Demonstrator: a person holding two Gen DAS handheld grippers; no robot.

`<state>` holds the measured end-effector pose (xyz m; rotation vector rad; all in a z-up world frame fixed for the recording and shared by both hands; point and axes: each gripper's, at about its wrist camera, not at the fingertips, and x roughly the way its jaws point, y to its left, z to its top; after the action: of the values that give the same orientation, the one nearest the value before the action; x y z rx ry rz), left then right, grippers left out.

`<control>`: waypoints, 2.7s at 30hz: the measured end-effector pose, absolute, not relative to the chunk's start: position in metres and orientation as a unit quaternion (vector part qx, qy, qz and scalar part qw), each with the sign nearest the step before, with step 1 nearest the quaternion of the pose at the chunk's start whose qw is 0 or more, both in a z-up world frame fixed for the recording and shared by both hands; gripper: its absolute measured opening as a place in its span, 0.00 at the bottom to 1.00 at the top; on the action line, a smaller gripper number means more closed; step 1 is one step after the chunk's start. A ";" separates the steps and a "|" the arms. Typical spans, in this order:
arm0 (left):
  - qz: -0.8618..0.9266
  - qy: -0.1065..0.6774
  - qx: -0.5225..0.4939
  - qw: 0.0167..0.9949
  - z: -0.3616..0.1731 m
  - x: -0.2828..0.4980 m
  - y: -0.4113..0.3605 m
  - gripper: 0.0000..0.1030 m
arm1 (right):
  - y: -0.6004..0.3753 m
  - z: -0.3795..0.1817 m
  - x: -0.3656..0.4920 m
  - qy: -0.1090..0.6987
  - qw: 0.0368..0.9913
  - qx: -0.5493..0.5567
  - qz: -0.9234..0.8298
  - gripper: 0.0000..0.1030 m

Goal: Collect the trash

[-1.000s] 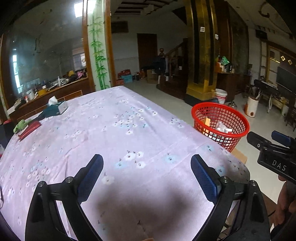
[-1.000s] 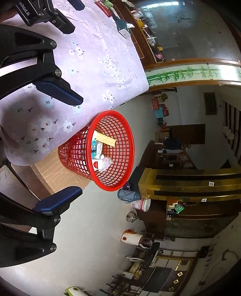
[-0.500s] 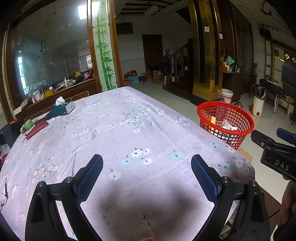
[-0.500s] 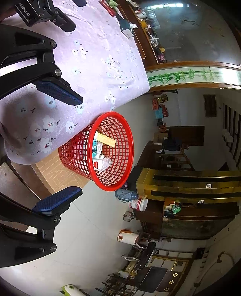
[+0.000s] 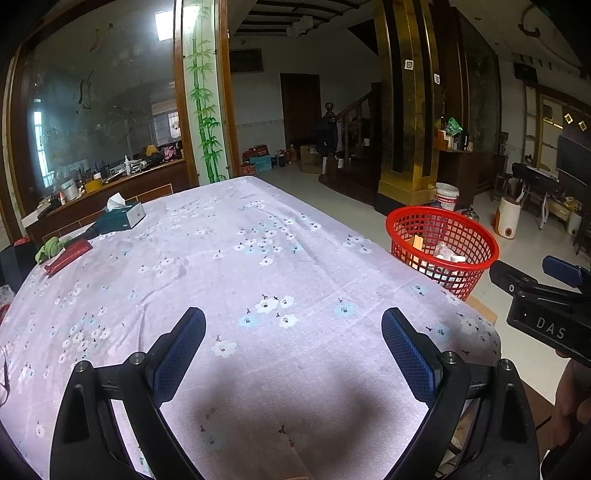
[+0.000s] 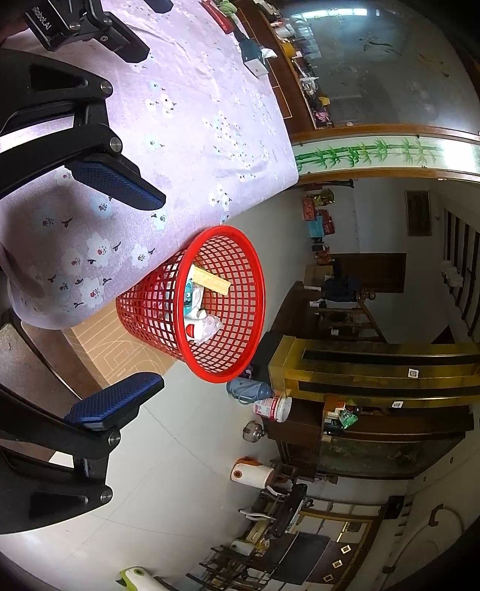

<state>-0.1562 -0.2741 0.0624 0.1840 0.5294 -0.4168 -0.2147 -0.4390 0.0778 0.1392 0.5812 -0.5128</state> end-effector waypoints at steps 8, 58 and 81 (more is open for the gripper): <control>-0.193 0.261 0.088 0.942 0.062 -0.154 -0.273 0.92 | -0.441 0.078 -0.213 0.286 0.923 0.066 -0.248 0.89; -0.139 0.295 0.065 0.943 0.056 -0.135 -0.226 0.93 | -0.409 0.071 -0.175 0.323 0.930 0.058 -0.168 0.91; 0.033 0.479 -0.024 0.877 -0.009 -0.027 -0.005 0.93 | -0.207 0.000 0.003 0.485 0.874 -0.009 0.001 0.94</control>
<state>-0.0268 -0.0049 -0.0093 -0.0509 0.9988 0.0691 0.0031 -0.2072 -0.0003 -0.0194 1.0136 0.0026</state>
